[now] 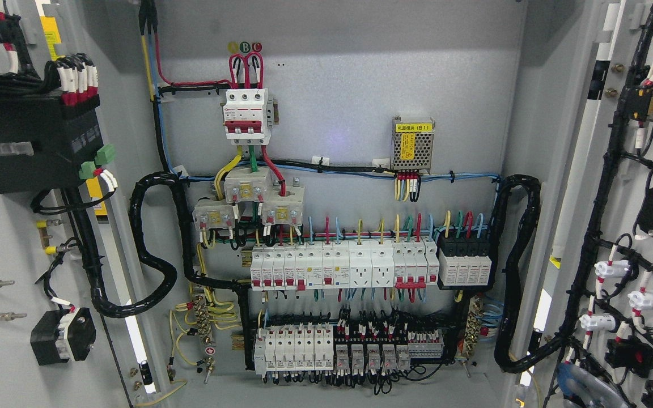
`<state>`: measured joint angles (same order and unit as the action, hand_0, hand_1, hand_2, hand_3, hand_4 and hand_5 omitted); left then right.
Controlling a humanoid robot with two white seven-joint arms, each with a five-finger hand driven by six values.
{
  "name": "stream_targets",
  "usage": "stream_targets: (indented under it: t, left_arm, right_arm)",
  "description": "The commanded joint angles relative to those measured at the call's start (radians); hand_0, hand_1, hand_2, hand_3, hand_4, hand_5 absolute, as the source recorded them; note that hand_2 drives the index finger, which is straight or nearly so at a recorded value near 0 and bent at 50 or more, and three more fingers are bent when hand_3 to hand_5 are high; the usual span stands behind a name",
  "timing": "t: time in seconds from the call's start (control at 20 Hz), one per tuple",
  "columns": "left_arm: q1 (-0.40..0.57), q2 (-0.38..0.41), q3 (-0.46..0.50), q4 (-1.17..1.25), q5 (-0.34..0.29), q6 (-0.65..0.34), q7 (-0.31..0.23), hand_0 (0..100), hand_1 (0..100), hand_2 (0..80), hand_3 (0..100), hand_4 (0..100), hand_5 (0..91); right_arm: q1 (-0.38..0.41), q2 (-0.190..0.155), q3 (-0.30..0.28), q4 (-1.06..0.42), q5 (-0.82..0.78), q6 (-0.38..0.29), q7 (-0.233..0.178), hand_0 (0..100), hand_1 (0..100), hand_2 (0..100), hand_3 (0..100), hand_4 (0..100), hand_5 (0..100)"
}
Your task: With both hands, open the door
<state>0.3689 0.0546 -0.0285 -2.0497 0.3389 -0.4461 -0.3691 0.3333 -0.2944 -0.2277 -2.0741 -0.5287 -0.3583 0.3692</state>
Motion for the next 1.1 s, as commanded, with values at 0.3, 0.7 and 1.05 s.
stream_targets:
  t: [0.3,0.7,1.05]
  left_arm:
    - [0.093,0.022,0.209,-0.043,0.095,-0.011,-0.008,0,0,0.0,0,0,0.0]
    - [0.104,0.031,0.291,-0.035,0.161,-0.019,-0.008,0,0,0.0,0,0,0.0]
    - [0.102,0.043,0.363,-0.023,0.209,0.02,-0.01,0,0,0.0,0,0,0.0]
  right_arm:
    - [0.041,0.031,-0.088,-0.006,-0.1,-0.001,0.002,20,12,0,0,0,0]
    - [0.053,0.06,-0.122,-0.004,-0.102,-0.001,0.002,20,12,0,0,0,0]
    - [0.064,0.064,-0.124,-0.009,-0.102,-0.01,0.002,20,12,0,0,0,0]
